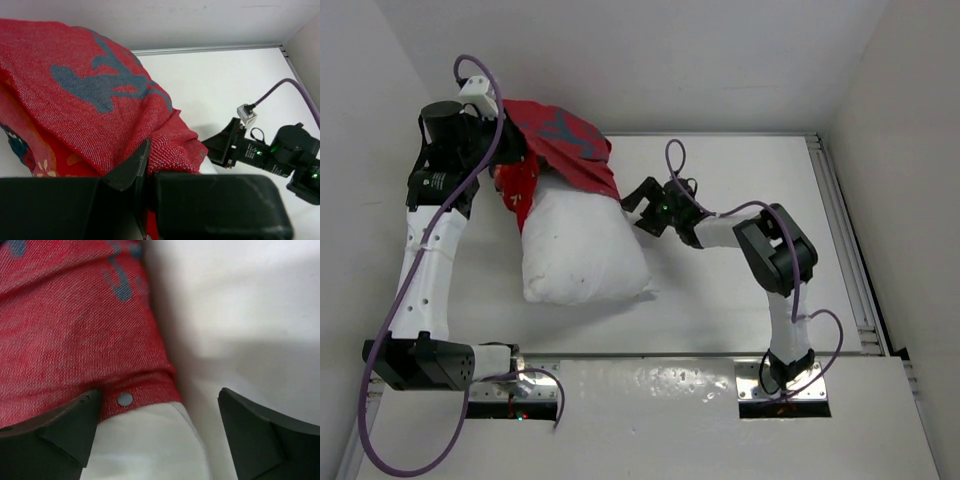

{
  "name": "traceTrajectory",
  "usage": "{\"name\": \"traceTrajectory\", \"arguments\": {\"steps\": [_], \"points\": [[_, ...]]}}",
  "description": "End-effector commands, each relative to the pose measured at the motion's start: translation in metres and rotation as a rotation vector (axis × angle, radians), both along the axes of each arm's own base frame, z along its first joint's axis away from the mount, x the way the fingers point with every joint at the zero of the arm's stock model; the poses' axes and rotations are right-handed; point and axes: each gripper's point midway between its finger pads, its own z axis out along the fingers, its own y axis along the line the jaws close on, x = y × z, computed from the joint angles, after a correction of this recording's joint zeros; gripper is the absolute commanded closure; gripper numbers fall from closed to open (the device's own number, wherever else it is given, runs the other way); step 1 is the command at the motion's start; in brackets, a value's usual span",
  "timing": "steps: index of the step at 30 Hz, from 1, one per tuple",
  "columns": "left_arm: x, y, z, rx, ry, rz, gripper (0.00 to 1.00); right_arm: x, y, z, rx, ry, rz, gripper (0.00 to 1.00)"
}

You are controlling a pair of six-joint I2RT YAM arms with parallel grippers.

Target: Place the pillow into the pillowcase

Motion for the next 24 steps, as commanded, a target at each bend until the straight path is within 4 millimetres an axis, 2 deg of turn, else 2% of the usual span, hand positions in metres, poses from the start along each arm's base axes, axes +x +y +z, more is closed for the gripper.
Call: {"name": "traceTrajectory", "arguments": {"steps": [1, 2, 3, 4, 5, 6, 7, 8, 9, 10, 12, 13, 15, 17, 18, 19, 20, 21, 22, 24], "points": [[-0.023, -0.021, 0.058, 0.063, -0.224, -0.125, 1.00, -0.052, 0.001, -0.001, 0.040, -0.040, 0.229, 0.01], [-0.026, -0.025, 0.049, 0.116, -0.226, -0.166, 1.00, -0.063, -0.006, -0.004, 0.028, -0.059, 0.245, 0.01], [-0.036, -0.037, 0.039, 0.164, -0.230, -0.266, 1.00, -0.069, -0.009, 0.020, 0.049, -0.147, 0.266, 0.01], [-0.052, -0.041, 0.007, 0.353, -0.231, -0.399, 1.00, -0.080, -0.016, 0.016, 0.032, -0.151, 0.285, 0.01], [-0.067, -0.048, -0.010, 0.441, -0.244, -0.526, 1.00, -0.095, -0.027, 0.003, -0.019, -0.152, 0.318, 0.01], [-0.092, -0.041, -0.036, 0.636, -0.255, -0.650, 0.97, -0.106, -0.031, 0.005, -0.041, -0.142, 0.349, 0.01], [-0.104, -0.038, -0.056, 0.698, -0.231, -0.702, 0.93, -0.114, -0.035, -0.002, -0.074, -0.131, 0.376, 0.01], [-0.113, -0.033, -0.086, 0.740, -0.168, -0.747, 0.89, -0.123, -0.039, -0.009, -0.119, -0.142, 0.415, 0.01], [-0.123, -0.025, -0.104, 0.798, -0.117, -0.781, 0.73, -0.134, -0.043, -0.018, -0.156, -0.105, 0.447, 0.01], [-0.129, -0.023, -0.110, 0.807, -0.094, -0.792, 0.62, -0.138, -0.045, -0.016, -0.177, -0.116, 0.460, 0.01], [-0.132, -0.026, -0.110, 0.759, -0.072, -0.784, 0.05, -0.147, -0.046, -0.020, -0.206, -0.121, 0.495, 0.01], [-0.130, -0.030, -0.103, 0.735, -0.093, -0.778, 0.00, -0.149, -0.045, -0.017, -0.199, -0.126, 0.504, 0.01], [-0.128, -0.047, -0.082, 0.648, -0.162, -0.777, 0.00, -0.150, -0.044, -0.013, -0.196, -0.135, 0.509, 0.01], [-0.124, -0.055, -0.075, 0.620, -0.190, -0.772, 0.00, -0.147, -0.040, -0.006, -0.191, -0.155, 0.511, 0.01], [-0.118, -0.066, -0.071, 0.592, -0.198, -0.764, 0.00, -0.148, -0.038, -0.005, -0.194, -0.157, 0.517, 0.01], [-0.114, -0.069, -0.077, 0.596, -0.178, -0.753, 0.00, -0.146, -0.035, 0.001, -0.197, -0.176, 0.524, 0.01], [-0.104, -0.063, -0.086, 0.639, -0.132, -0.702, 0.00, -0.146, -0.033, 0.004, -0.205, -0.193, 0.535, 0.01], [-0.103, -0.071, -0.096, 0.665, -0.099, -0.716, 0.00, -0.150, -0.031, 0.004, -0.212, -0.189, 0.551, 0.01], [-0.097, -0.070, -0.120, 0.690, -0.018, -0.723, 0.00, -0.149, -0.029, 0.008, -0.217, -0.205, 0.561, 0.01], [-0.088, -0.062, -0.153, 0.784, 0.107, -0.698, 0.00, -0.153, -0.026, 0.012, -0.213, -0.213, 0.577, 0.01]]}}
